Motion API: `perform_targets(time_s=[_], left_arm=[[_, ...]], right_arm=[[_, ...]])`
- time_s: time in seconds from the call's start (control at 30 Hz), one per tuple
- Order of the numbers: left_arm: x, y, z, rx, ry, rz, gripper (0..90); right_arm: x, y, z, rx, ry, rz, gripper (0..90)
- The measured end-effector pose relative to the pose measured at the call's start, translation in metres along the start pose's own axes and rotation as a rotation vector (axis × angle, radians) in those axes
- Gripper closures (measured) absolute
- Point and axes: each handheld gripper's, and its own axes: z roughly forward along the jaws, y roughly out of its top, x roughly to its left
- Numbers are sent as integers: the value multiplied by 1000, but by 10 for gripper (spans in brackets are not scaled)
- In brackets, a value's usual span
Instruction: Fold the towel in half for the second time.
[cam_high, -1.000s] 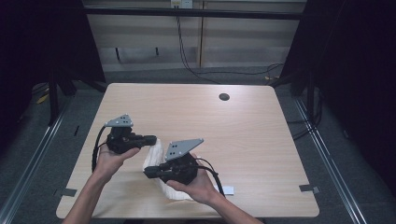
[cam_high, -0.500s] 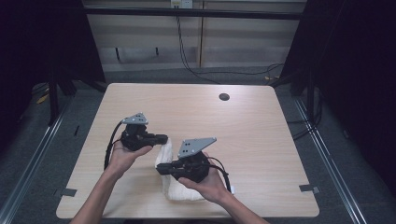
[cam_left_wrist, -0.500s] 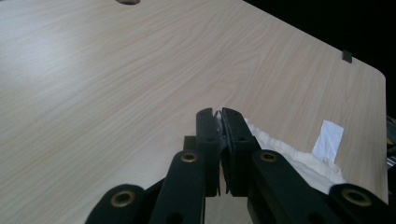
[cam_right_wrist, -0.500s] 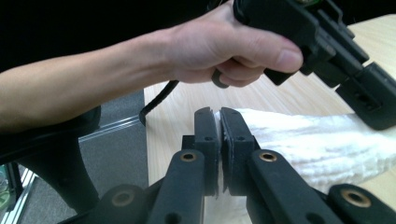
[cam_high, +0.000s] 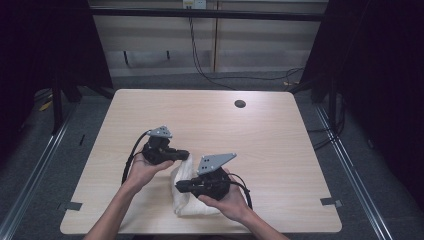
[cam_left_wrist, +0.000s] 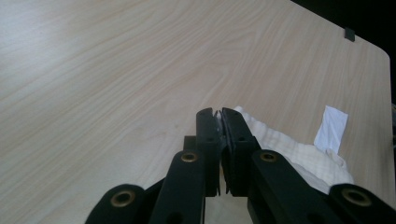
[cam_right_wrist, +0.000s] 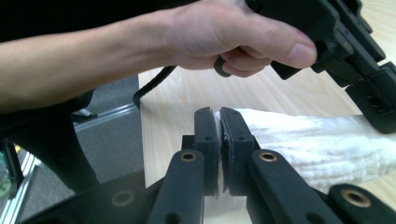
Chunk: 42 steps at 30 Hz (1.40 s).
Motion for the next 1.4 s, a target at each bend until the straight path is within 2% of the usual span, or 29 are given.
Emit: perform_targets(time_s=[0.17, 0.23, 0.4, 0.5, 0.63, 0.77, 0.83, 0.87, 0.97, 1.03, 1.13, 1.2, 1.27, 1.4], left_arm=[[-1, -1, 8, 20, 3, 0, 867], [-1, -1, 12, 19, 9, -14, 866], [-2, -2, 22, 31, -1, -14, 866], [-4, -3, 26, 46, -13, -4, 866], [-6, -3, 30, 52, -1, 6, 865], [-2, -4, 36, 59, -14, -13, 865], [-3, -5, 40, 65, -22, -11, 865], [-4, -5, 41, 85, -14, -2, 865], [-3, -7, 46, 89, -26, -10, 864], [0, -10, 51, 76, -35, -38, 864], [3, -15, 57, 86, -40, -54, 861], [3, -16, 58, 107, -34, -53, 859], [2, -16, 60, 95, -53, -52, 856], [-2, -12, 64, 100, -59, -44, 846]], right_arm=[[-1, -11, -3, 8, -9, 15, 865], [-3, -17, 0, 23, -16, 19, 864], [-5, -24, 4, 44, -20, 35, 864], [-3, -24, -1, 32, -24, 38, 864], [-3, -31, -7, 32, -40, 45, 862], [-4, -36, -11, 28, -61, 56, 862], [-5, -37, -12, 39, -68, 54, 861], [-5, -38, -13, 38, -68, 58, 860], [-4, -43, -14, 59, -79, 57, 853], [-5, -49, -13, 59, -89, 65, 851], [-8, -54, -11, 78, -109, 75, 849], [-11, -58, -10, 90, -108, 82, 841], [-12, -62, -11, 106, -116, 87, 833], [-12, -73, -15, 137, -137, 97, 797]])
